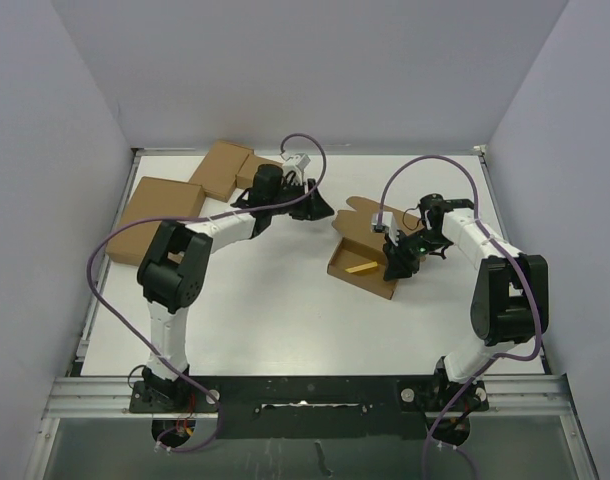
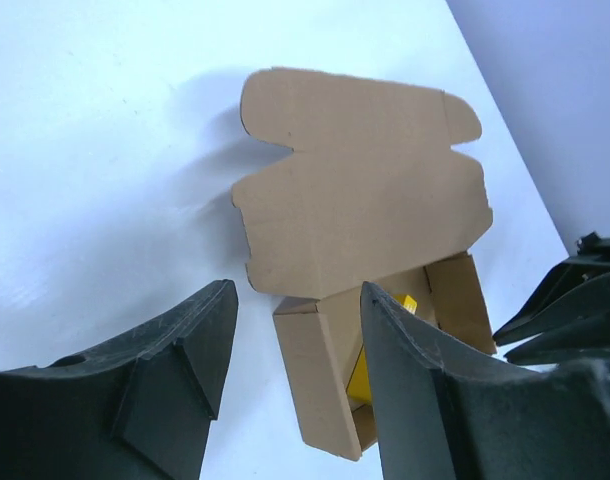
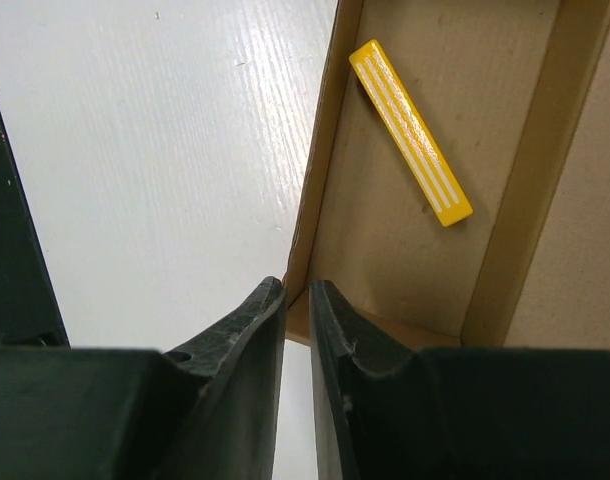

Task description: Fold the paper box

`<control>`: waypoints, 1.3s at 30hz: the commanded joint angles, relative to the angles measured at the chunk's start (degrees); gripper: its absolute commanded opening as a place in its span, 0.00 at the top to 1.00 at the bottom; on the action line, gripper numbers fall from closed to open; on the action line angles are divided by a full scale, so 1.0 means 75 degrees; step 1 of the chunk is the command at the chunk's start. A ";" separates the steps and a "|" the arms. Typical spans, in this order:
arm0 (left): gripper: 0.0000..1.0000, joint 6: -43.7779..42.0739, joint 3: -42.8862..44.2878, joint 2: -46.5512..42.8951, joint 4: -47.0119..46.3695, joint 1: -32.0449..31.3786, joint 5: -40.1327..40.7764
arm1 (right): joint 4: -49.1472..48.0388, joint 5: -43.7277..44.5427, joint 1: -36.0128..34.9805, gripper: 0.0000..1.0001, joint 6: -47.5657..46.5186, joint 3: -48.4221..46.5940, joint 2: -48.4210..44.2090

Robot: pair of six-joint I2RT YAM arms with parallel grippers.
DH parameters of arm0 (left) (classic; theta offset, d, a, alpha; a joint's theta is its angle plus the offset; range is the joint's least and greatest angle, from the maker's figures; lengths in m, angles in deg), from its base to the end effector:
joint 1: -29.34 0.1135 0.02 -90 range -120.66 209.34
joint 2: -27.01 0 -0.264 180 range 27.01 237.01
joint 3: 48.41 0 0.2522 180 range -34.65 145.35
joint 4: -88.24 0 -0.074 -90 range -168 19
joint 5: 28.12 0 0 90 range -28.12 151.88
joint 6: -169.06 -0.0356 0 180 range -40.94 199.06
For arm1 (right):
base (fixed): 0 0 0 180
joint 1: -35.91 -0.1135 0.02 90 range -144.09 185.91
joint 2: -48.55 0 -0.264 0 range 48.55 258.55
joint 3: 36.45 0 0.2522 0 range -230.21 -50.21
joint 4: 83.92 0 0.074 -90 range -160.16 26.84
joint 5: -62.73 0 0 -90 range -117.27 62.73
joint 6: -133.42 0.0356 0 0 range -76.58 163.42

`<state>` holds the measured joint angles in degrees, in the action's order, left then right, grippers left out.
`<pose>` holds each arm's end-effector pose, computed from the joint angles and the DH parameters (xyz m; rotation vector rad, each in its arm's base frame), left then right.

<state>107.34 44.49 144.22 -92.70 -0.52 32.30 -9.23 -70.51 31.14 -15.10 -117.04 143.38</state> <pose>0.3962 -0.2477 0.2028 0.3900 2.0772 -1.1455 0.2855 0.0483 0.2146 -1.3908 2.2382 0.9204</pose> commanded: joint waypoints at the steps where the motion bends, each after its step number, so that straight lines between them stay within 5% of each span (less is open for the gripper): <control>1: 0.49 0.0914 0.0705 0.0421 -0.0746 0.0185 -0.0412 | -0.0032 -0.0117 -0.0060 0.82 -0.0093 -0.0008 -0.0140; 20: 0.48 0.0888 0.2916 0.2529 0.0410 0.0233 -0.1396 | -0.0050 -0.0094 -0.0074 0.80 -0.0083 -0.0019 -0.0151; 25: 0.50 0.1023 0.2765 0.2592 0.0309 0.0175 -0.1477 | -0.0063 -0.0070 -0.0073 0.80 -0.0072 -0.0008 -0.0145; 31: 0.66 0.1402 0.2513 0.2648 -0.0085 0.0206 -0.1798 | -0.0049 -0.0114 -0.0064 0.80 -0.0059 -0.0030 -0.0174; 39: 0.66 0.1358 0.2122 0.2519 -0.0155 0.0231 -0.1745 | -0.0058 -0.0162 -0.0050 0.80 -0.0037 -0.0043 -0.0233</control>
<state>117.57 61.03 161.92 -90.71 0.96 20.41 -9.43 -70.36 30.94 -15.05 -117.04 143.38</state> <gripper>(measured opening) 0.330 0.198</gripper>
